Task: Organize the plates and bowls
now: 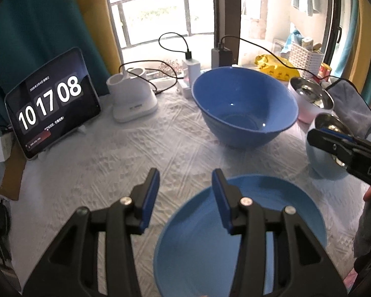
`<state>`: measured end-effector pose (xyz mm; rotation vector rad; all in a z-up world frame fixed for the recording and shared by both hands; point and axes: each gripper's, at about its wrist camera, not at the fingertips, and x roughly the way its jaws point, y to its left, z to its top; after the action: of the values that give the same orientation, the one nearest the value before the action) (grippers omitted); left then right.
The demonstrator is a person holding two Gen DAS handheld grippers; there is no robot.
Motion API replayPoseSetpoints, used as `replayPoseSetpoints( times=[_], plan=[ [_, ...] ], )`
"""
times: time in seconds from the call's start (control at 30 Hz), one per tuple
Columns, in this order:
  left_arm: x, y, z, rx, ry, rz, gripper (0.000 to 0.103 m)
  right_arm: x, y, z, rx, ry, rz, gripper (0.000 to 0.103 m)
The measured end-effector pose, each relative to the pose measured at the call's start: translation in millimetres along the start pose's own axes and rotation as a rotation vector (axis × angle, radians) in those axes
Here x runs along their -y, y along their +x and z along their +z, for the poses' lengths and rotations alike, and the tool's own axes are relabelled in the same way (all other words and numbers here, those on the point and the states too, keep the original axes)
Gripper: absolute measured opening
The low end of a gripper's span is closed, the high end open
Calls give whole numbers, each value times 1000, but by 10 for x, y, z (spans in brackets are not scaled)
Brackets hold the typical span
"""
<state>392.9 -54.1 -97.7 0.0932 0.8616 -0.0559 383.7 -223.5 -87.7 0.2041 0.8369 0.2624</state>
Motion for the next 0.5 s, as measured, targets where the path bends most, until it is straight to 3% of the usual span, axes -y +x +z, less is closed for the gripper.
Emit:
replayPoseSetpoints(
  times=[0.13,0.3,0.5],
  plan=[
    [-47,77,52,-2,-6,-5,48,25,62,65,4,1,-7,40],
    [-173,179,148,-2,-47,-33,63,77,137,138,9,11,-20,40],
    [-285,240,292,20,-84,-66,67,156,217,208,9,31,-27,44]
  ],
)
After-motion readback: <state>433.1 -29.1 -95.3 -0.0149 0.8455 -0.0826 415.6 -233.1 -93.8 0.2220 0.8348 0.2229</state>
